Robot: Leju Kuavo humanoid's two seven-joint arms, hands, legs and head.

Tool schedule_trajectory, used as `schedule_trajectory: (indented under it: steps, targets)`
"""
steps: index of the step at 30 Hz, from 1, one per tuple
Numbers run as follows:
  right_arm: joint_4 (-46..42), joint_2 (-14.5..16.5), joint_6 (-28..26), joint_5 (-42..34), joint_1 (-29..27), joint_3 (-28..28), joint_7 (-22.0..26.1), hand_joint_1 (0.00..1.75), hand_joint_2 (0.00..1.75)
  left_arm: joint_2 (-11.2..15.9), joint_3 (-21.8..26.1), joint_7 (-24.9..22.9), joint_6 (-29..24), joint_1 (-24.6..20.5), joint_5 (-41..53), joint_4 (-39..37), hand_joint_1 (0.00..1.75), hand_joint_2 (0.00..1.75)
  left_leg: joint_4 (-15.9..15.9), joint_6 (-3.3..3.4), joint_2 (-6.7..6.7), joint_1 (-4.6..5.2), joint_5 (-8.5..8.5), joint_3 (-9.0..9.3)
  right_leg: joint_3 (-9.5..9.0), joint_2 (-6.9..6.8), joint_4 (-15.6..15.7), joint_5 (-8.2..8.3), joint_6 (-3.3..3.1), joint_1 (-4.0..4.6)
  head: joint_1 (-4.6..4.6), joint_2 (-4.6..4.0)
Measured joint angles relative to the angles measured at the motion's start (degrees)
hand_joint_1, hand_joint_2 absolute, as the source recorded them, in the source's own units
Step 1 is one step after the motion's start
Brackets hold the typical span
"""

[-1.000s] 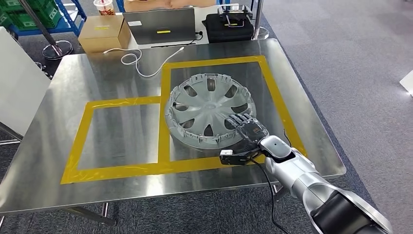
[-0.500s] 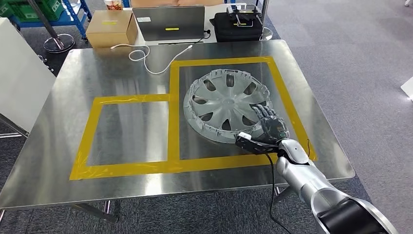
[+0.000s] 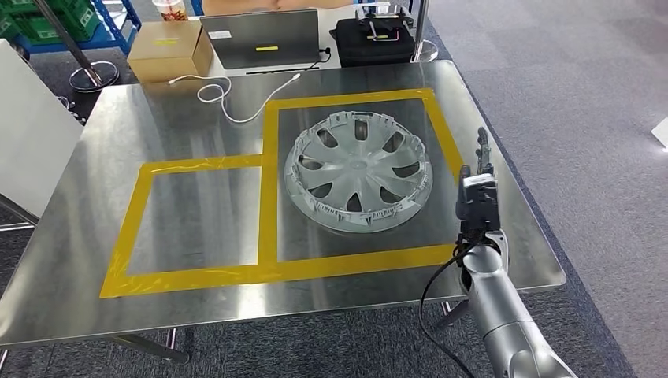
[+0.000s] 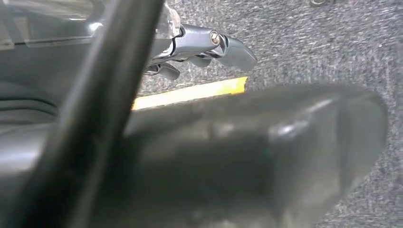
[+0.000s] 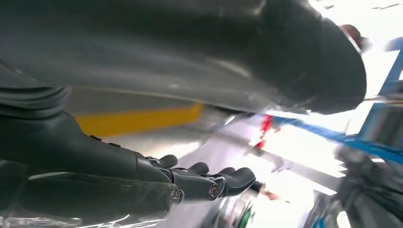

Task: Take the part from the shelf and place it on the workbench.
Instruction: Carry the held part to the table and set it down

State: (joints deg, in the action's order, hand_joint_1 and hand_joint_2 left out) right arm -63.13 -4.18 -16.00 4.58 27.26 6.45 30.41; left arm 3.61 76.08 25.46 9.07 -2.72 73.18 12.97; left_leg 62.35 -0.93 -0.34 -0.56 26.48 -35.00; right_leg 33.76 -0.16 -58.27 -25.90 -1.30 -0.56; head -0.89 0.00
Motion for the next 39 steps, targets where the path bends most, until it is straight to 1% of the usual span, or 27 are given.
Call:
schedule_trajectory:
  steps: [1, 2, 4, 6, 7, 9, 10, 11, 12, 13, 14, 16, 17, 20, 21, 22, 25, 26, 27, 28, 30, 31, 32, 35, 36, 37, 39]
  targets:
    - [-3.0, 0.5, 4.1, -3.6, -1.0, -0.9, 0.6, 0.0, 0.0, 0.0, 0.1, 0.3, 0.3, 0.0, -0.2, 0.0, 0.0, 0.0, -2.6, 0.3, -0.02, 0.11, -0.77, 1.24, 0.01, 0.0, -0.1, -0.09, 0.23, 0.08, 0.04, 0.0]
    - [-6.0, 1.0, 8.6, -7.2, -2.2, -1.6, 1.2, 0.0, 0.0, 0.0, 0.3, 0.7, 0.7, 0.1, -0.6, 0.0, 0.0, 0.0, -3.8, 0.56, -0.04, 0.25, -0.85, 1.78, 0.05, 0.0, -0.1, -0.13, 0.48, 0.14, 0.05, 0.0]
    - [-12.1, 2.2, 17.0, -13.5, -4.9, -2.5, 2.1, 0.0, 0.0, 0.0, 0.7, 1.7, 1.8, 0.2, -1.4, 0.0, 0.0, 0.0, -4.2, 1.1, -0.07, 0.29, -0.89, 1.94, 0.06, 0.03, 0.0, -0.08, 1.04, 0.23, 0.1, 0.0]
    - [-18.7, 3.4, 23.2, -16.4, -7.8, -2.5, 3.2, 0.0, 0.0, -0.1, 1.2, 2.8, 2.8, 0.3, -2.3, 0.0, 0.0, 0.0, -4.8, 1.87, 0.02, 0.04, -1.27, 2.25, 0.42, 0.11, -1.2, -1.15, 1.53, 0.2, 0.13, 0.0]
    - [-22.0, 3.8, 25.4, -16.4, -9.3, -2.3, 4.1, 0.0, 0.0, -0.2, 1.4, 3.2, 3.1, 0.2, -2.7, 0.0, 0.0, 0.0, -5.1, 2.25, 0.06, -0.1, -1.45, 2.41, 1.27, 0.15, -3.3, -2.58, 1.68, 0.19, 0.17, 0.0]
    - [-28.8, 4.3, 27.6, -14.0, -12.9, -1.1, 6.1, 0.0, 0.0, -0.5, 1.9, 3.6, 3.4, 0.3, -3.3, 0.0, 0.0, 0.0, -5.2, 2.63, 0.04, -0.09, -1.53, 2.44, 4.45, 0.19, -10.4, -6.51, 1.85, 0.05, 0.25, 0.0]
    - [-32.1, 4.3, 27.7, -12.5, -14.9, -0.1, 6.8, 0.0, 0.0, -0.6, 2.1, 3.6, 3.3, 0.5, -3.5, 0.0, 0.0, 0.0, -5.2, 2.65, 0.0, -0.07, -1.52, 2.43, 6.09, 0.19, -13.9, -7.93, 1.95, 0.02, 0.25, 0.0]
    - [-35.3, 4.3, 27.4, -11.2, -16.8, 1.0, 7.4, 0.0, 0.0, -0.8, 2.4, 3.5, 3.2, 0.6, -3.6, 0.0, 0.0, 0.0, -5.2, 2.64, -0.02, -0.05, -1.52, 2.43, 7.07, 0.19, -15.8, -8.36, 2.04, -0.03, 0.23, 0.0]
    - [-37.8, 4.3, 27.0, -10.3, -18.3, 2.1, 7.8, 0.0, 0.0, -0.9, 2.6, 3.4, 3.1, 0.8, -3.8, 0.0, 0.0, 0.0, -5.1, 2.61, -0.01, -0.04, -1.5, 2.42, 7.01, 0.18, -15.6, -7.65, 2.08, -0.09, 0.23, 0.0]
    - [-40.0, 4.3, 26.6, -9.8, -19.5, 3.0, 8.1, 0.0, 0.0, -1.1, 2.8, 3.4, 3.1, 0.9, -3.9, 0.0, 0.0, 0.0, -5.0, 2.53, -0.01, -0.05, -1.45, 2.42, 5.81, 0.16, -13.2, -5.98, 2.07, -0.16, 0.23, 0.0]
    - [-41.9, 4.3, 26.4, -9.5, -20.4, 3.7, 8.5, 0.0, 0.0, -1.2, 2.9, 3.4, 3.1, 0.9, -4.0, 0.0, 0.0, 0.0, -4.8, 2.41, 0.0, -0.05, -1.38, 2.41, 3.68, 0.13, -9.2, -3.92, 1.97, -0.22, 0.24, 0.0]
    - [-45.1, 4.2, 25.4, -8.2, -21.9, 4.9, 9.2, 0.0, 0.0, -1.5, 3.2, 3.4, 2.9, 0.8, -4.2, 0.0, 0.0, 0.0, -4.3, 1.92, -0.03, 0.14, -1.11, 2.32, 0.15, 0.14, -2.3, -1.32, 1.64, -0.08, 0.21, 0.0]
    - [-46.5, 4.2, 24.6, -7.1, -22.8, 5.4, 9.4, 0.0, 0.0, -1.6, 3.4, 3.3, 2.8, 0.8, -4.3, 0.0, 0.0, 0.0, -4.1, 1.63, -0.04, 0.23, -1.04, 2.27, -0.62, 0.17, -0.8, -0.89, 1.45, 0.02, 0.19, 0.0]
    - [-49.8, 3.8, 20.7, -2.8, -25.9, 6.7, 9.6, 0.0, 0.0, -1.8, 4.0, 3.3, 2.3, 0.9, -4.6, 0.0, 0.0, 0.0, -4.0, 0.68, -0.05, 0.16, -1.02, 2.21, -0.54, 0.2, -0.2, -0.38, 0.6, 0.06, 0.16, 0.0]
    - [-50.7, 3.6, 18.8, -1.1, -26.9, 7.0, 9.6, 0.0, 0.0, -1.8, 4.2, 3.3, 2.3, 1.0, -4.7, 0.0, 0.0, 0.0, -3.4, 0.35, -0.03, 0.07, -0.25, 2.0, -0.46, 0.12, 0.0, -0.09, 0.18, -0.03, 0.12, 0.0]
    - [-51.5, 3.4, 16.8, 0.5, -28.0, 7.3, 9.6, 0.0, 0.0, -1.9, 4.3, 3.3, 2.2, 1.1, -4.8, 0.0, 0.0, 0.0, -1.7, 0.05, 0.0, -0.02, 1.33, 1.43, -0.29, 0.02, 0.2, 0.23, -0.24, -0.15, 0.01, 0.0]
    - [-52.8, 2.7, 13.1, 3.4, -30.4, 7.9, 9.7, 0.0, 0.0, -2.1, 4.8, 3.3, 2.2, 1.1, -4.9, 0.0, 0.0, 0.0, 8.3, -0.64, 0.06, -0.23, 8.3, -1.89, 0.97, -0.14, 0.2, 1.16, -0.76, -0.13, -0.22, 0.0]
    - [-53.1, 2.4, 12.3, 3.7, -31.0, 8.0, 9.7, 0.0, 0.0, -2.1, 4.9, 3.3, 2.2, 1.1, -4.9, 0.0, 0.0, 0.0, 10.7, -0.74, 0.06, -0.25, 9.51, -2.4, 1.52, -0.14, 0.1, 1.5, -0.74, -0.1, -0.22, 0.0]
    - [-53.3, 2.1, 11.1, 3.9, -31.7, 8.2, 9.7, 0.0, 0.0, -2.2, 5.0, 3.3, 2.1, 1.1, -4.9, 0.0, 0.0, 0.0, 11.1, -0.74, 0.06, -0.25, 9.62, -1.84, 2.1, -0.13, 0.0, 1.83, -0.66, -0.08, -0.22, 0.0]
    - [-53.4, 1.7, 9.6, 4.0, -32.4, 8.4, 9.7, 0.0, 0.0, -2.2, 5.2, 3.2, 2.0, 1.1, -5.0, 0.0, 0.0, 0.0, 9.1, -0.64, 0.06, -0.24, 8.72, -0.1, 2.63, -0.12, -0.2, 2.14, -0.54, -0.08, -0.23, 0.0]
    - [-53.5, 1.0, 6.2, 4.2, -34.3, 8.7, 9.7, 0.0, 0.0, -2.2, 5.4, 3.2, 1.8, 1.1, -5.0, 0.0, 0.0, 0.0, 0.6, -0.16, 0.04, -0.18, 6.19, 5.49, 3.4, -0.13, -0.5, 2.76, -0.17, -0.07, -0.22, 0.0]
    - [-53.5, 0.7, 4.9, 4.3, -35.2, 8.7, 9.7, 0.0, 0.0, -2.2, 5.6, 3.2, 1.7, 1.1, -5.0, 0.0, 0.0, 0.0, -2.9, 0.15, 0.02, -0.02, 5.28, 7.55, 3.56, -0.15, -0.5, 3.08, 0.12, -0.03, -0.21, 0.0]
    - [-53.5, 0.4, 4.0, 4.3, -36.0, 8.7, 9.7, 0.0, 0.0, -2.3, 5.7, 3.2, 1.6, 1.0, -4.9, 0.1, 0.0, 0.0, -5.0, 0.46, 0.0, 0.16, 4.8, 8.73, 3.61, -0.18, -0.5, 3.44, 0.47, -0.02, -0.21, 0.0]
    - [-53.2, -0.4, 2.6, 4.3, -38.0, 8.7, 9.7, 0.0, 0.0, -2.3, 6.2, 3.2, 1.4, 1.2, -4.8, 0.1, 0.0, 0.0, -5.7, 1.41, 0.11, 0.46, 3.51, 8.54, 3.53, -0.16, -0.1, 4.55, 1.62, -0.17, -0.25, 0.0]
    - [-53.1, -0.6, 2.6, 4.3, -38.7, 8.6, 9.7, 0.0, 0.0, -2.3, 6.3, 3.2, 1.4, 1.2, -4.8, 0.1, 0.0, 0.0, -5.9, 1.81, 0.27, 0.37, 2.86, 8.25, 3.69, -0.08, -0.4, 4.06, 1.89, -0.2, -0.24, 0.0]
    - [-52.9, -0.7, 2.6, 4.1, -39.5, 8.4, 9.6, 0.0, 0.0, -2.4, 6.5, 3.2, 1.4, 1.2, -4.9, 0.1, 0.0, 0.0, -6.2, 2.29, 0.43, 0.24, 2.14, 7.81, 4.11, 0.01, -1.5, 2.55, 2.1, -0.23, -0.17, 0.0]
    - [-51.9, -0.9, 3.0, 3.3, -41.3, 7.5, 9.6, 0.0, 0.0, -2.5, 6.8, 3.1, 1.4, 1.3, -5.1, 0.1, 0.0, 0.0, -6.4, 2.93, 0.71, 0.18, 0.85, 6.42, 5.8, 0.14, -7.2, -3.21, 2.38, -0.28, 0.06, 0.0]
